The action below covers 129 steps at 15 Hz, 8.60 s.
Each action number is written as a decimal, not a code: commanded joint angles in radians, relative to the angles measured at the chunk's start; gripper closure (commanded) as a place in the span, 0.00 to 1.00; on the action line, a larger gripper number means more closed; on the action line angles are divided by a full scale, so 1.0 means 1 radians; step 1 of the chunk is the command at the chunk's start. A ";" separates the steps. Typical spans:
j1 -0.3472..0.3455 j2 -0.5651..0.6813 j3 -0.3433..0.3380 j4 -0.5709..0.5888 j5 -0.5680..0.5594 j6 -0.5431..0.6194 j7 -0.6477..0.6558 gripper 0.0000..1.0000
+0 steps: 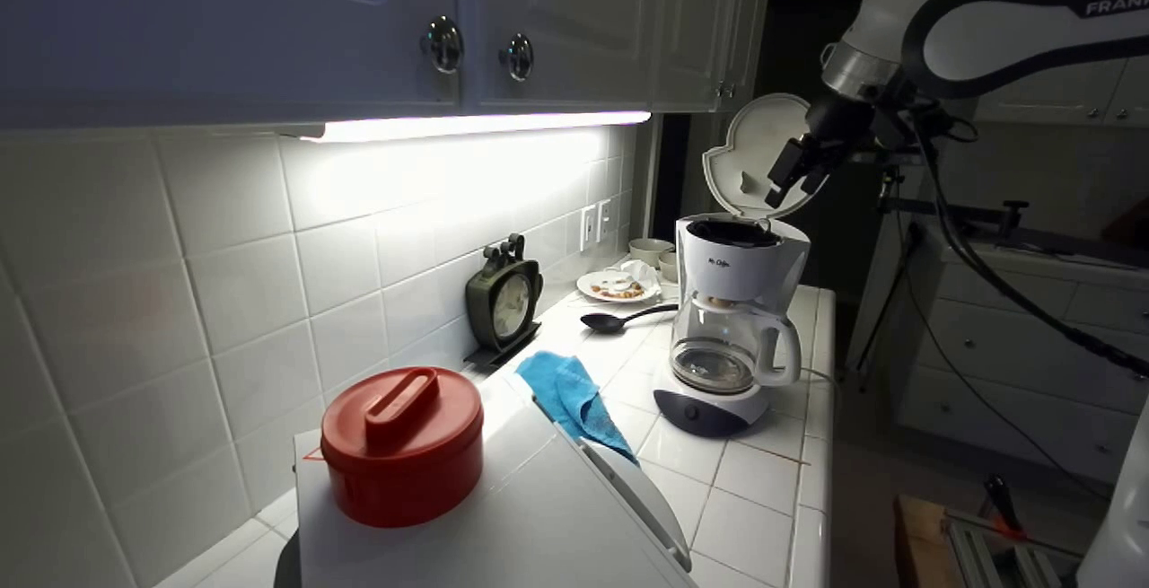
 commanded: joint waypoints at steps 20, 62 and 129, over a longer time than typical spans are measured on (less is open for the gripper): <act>-0.018 -0.157 -0.208 -0.057 -0.231 0.199 -0.423 0.00; 0.405 -0.089 -0.525 0.001 0.194 0.482 -0.781 0.00; 0.158 0.092 -0.102 0.423 0.152 -0.481 -0.432 0.00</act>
